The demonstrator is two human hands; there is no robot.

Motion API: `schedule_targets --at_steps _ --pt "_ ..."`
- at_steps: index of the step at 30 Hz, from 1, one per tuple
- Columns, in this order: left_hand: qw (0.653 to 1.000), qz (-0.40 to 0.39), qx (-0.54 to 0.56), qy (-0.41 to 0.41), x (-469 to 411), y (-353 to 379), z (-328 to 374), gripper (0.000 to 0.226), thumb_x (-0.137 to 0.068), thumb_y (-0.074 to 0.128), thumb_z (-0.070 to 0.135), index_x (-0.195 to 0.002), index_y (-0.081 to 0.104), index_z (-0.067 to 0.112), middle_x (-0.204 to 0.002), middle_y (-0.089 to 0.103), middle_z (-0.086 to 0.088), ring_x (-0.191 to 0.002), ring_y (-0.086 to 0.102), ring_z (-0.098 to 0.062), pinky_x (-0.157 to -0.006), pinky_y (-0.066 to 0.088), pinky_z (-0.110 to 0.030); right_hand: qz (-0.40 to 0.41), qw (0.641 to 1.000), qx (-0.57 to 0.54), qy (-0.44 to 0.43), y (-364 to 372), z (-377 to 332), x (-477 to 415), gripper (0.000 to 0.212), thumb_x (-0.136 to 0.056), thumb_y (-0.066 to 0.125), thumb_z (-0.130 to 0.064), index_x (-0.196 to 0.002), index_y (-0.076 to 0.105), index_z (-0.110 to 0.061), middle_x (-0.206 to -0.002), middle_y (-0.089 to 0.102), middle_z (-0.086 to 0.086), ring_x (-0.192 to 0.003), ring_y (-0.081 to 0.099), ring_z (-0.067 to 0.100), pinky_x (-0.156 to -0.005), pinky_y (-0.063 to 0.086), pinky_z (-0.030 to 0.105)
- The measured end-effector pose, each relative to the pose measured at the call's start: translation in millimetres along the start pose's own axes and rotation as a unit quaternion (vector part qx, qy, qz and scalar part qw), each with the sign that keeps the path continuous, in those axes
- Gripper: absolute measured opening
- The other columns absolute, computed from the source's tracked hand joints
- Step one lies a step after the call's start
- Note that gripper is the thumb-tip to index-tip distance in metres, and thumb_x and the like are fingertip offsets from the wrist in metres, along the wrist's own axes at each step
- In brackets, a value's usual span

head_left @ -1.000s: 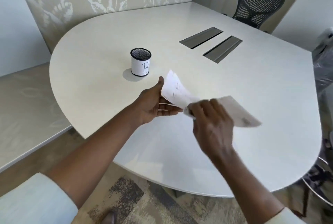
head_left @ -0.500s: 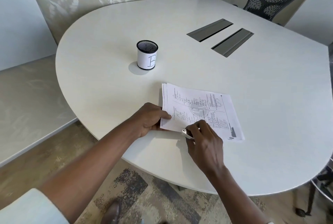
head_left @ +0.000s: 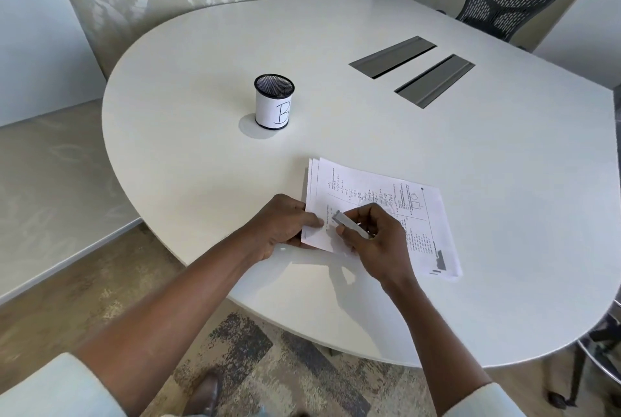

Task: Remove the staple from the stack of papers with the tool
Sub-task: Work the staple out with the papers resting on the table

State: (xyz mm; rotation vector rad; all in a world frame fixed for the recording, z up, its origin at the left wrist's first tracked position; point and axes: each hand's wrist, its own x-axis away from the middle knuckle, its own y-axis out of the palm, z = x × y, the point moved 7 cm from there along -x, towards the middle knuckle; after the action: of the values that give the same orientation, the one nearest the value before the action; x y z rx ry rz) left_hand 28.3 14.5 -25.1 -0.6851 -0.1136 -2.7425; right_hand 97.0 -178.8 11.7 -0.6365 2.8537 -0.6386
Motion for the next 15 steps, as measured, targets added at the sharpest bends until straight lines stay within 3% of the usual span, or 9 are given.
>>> schedule_targets --at_steps 4,8,10,12,15 --pt "1.000 -0.003 0.024 0.006 -1 0 -3 0.019 -0.099 0.080 0.010 -0.108 0.084 -0.005 -0.106 0.085 -0.021 -0.080 0.083 -0.026 -0.072 0.071 -0.038 0.003 0.999 -0.051 0.008 8 4 -1 0.011 -0.083 0.086 -0.027 -0.092 0.080 -0.026 -0.086 0.080 -0.003 -0.080 0.074 0.032 -0.077 0.063 0.056" --pt "0.999 0.016 0.000 0.031 -6 -4 -6 0.011 -0.100 0.077 0.011 -0.098 0.087 0.007 -0.110 0.085 -0.018 -0.088 0.082 -0.029 -0.096 0.066 -0.049 0.005 0.995 -0.089 0.036 13 12 4 0.010 -0.090 0.088 -0.012 -0.096 0.082 -0.016 -0.084 0.081 -0.002 -0.070 0.070 0.015 -0.072 0.060 0.041" --pt "0.999 0.023 -0.015 0.042 -7 -5 -8 0.013 -0.100 0.076 0.013 -0.101 0.088 0.008 -0.110 0.086 -0.016 -0.098 0.084 -0.034 -0.099 0.064 -0.052 0.004 0.995 -0.093 0.040 12 15 4 0.010 -0.091 0.087 -0.009 -0.097 0.082 -0.015 -0.085 0.082 -0.001 -0.070 0.070 0.014 -0.071 0.059 0.038" --pt "0.998 0.035 -0.032 0.052 -7 -7 -10 0.015 -0.099 0.076 0.015 -0.103 0.088 0.007 -0.109 0.086 -0.017 -0.092 0.080 -0.032 -0.094 0.065 -0.047 0.000 0.995 -0.097 0.037 12 17 5 0.010 -0.091 0.087 -0.009 -0.097 0.083 -0.015 -0.088 0.083 0.002 -0.071 0.070 0.014 -0.072 0.059 0.038" --pt "0.997 0.041 -0.041 0.057 -6 -5 -11 0.020 -0.098 0.075 0.018 -0.102 0.085 0.002 -0.097 0.083 -0.020 -0.081 0.069 -0.025 -0.080 0.054 -0.037 -0.007 0.996 -0.081 0.020 14 16 5 0.011 -0.091 0.088 -0.010 -0.098 0.083 -0.017 -0.089 0.083 0.000 -0.075 0.071 0.013 -0.075 0.059 0.038"
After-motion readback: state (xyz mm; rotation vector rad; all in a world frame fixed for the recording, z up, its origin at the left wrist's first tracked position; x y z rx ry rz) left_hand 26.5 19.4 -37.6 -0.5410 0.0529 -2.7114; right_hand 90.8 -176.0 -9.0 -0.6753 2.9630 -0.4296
